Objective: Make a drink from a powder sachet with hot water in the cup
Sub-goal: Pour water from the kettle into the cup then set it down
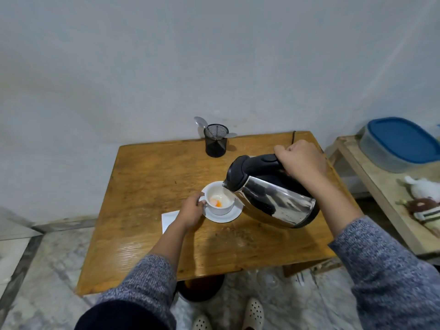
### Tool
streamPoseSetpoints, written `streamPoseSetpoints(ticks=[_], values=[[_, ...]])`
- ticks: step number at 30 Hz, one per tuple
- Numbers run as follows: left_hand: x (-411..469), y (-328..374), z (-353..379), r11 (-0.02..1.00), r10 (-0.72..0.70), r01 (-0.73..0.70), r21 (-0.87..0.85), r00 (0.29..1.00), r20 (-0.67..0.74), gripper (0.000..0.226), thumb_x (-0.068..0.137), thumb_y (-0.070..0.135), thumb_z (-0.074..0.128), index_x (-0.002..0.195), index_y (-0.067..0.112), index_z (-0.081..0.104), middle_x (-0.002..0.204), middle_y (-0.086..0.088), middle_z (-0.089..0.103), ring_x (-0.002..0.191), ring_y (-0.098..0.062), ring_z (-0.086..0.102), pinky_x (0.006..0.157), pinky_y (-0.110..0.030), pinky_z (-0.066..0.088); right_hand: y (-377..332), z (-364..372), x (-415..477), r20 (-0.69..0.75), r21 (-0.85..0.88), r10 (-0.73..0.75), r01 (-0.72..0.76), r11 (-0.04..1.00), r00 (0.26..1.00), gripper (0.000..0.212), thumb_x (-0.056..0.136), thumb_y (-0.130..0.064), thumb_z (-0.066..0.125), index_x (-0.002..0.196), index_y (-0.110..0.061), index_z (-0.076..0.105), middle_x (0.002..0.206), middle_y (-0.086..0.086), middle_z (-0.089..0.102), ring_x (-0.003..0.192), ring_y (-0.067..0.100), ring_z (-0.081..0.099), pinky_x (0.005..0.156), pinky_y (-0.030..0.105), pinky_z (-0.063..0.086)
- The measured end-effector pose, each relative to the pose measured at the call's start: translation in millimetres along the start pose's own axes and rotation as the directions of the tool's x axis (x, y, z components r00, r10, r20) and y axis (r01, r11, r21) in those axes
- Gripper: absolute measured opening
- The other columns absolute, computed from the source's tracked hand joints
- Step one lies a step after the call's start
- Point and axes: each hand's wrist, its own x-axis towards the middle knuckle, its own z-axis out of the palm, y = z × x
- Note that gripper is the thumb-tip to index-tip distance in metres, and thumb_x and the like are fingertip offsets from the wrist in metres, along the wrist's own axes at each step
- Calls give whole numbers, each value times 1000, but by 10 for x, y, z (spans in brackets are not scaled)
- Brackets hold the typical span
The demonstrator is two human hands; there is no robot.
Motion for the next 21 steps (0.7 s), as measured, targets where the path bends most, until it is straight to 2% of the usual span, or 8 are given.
streamPoseSetpoints(ticks=[4,9,13,21], values=[[51,-2,21,1000,-12,12,-13,1000,-18,33,95,10,41,126,11,50,129,-14,55,106,-21,50,85,-30,39,-34,51,36,31,-51,-42,43,998,999,47,81,-31,46,36,-17,39,36,-5,40,41,20,42,46,25,27],[68,-11,40,1000,2,-3,-20,998,-62,31,93,7,42,122,12,53,128,-13,56,114,-26,52,88,-30,40,-31,141,75,68,-104,-71,78,992,995,42,79,-32,44,40,-16,41,45,1,45,47,25,47,54,29,39],[71,-8,45,999,9,-12,-43,997,-75,31,92,6,43,122,9,54,129,-14,55,117,-27,50,89,-29,39,-40,169,113,64,-117,-90,97,988,994,40,79,-31,44,43,-14,43,49,3,47,48,25,45,53,29,37],[79,-13,63,999,5,-8,-51,997,-73,29,92,8,44,119,12,55,126,-12,56,103,-17,47,84,-29,37,-9,149,210,52,-127,-105,111,986,993,40,79,-32,43,44,-14,45,50,5,50,47,25,46,53,29,37]])
